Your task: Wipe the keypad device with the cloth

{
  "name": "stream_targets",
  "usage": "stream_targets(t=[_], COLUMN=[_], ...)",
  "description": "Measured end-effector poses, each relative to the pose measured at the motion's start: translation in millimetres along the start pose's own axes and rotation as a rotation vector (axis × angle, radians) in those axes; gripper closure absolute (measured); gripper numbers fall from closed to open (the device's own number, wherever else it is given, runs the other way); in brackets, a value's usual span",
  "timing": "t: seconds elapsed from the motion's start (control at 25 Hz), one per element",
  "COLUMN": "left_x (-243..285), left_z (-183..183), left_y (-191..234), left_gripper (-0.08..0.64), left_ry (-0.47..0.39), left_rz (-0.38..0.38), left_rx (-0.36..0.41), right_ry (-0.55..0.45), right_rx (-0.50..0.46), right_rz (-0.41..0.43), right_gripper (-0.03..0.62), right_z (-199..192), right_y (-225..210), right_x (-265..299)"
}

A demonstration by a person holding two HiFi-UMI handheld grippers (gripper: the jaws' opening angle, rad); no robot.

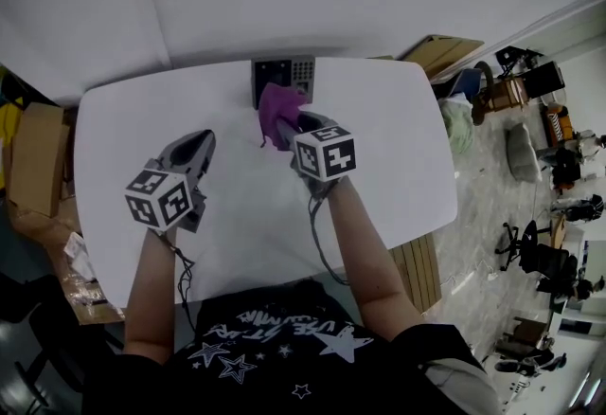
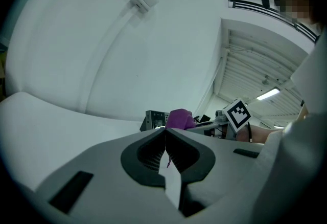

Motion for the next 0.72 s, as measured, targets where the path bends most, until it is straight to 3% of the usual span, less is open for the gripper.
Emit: stream_targets(t=[0.24,0.72], left_x=[9.8,34.9], left_z=[4.9,-4.2], left_y=[14.6,28.9], left_gripper=[0.551,0.551], left_ry=[-0.030,0.003], left_rz=[0.035,0.041], left_rx=[-0.036,-0.031], right_ry=[0.020,0.031], right_rx=[-0.024,-0.097], right_rz=[0.006,0.004], right_gripper=[0.497,0.499], right_z=[10.0,17.2], right_y=[-14.7,-31.2], right_x=[33.0,70.8])
Point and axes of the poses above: the fingertips, and each gripper's own axes: x forward along the fingers, y to its left, z out of its top, the point moved 9 cm from there along -x, backward along the fingers, and after that the axes turned 3 degrees about -y, right-handed, at the moved point
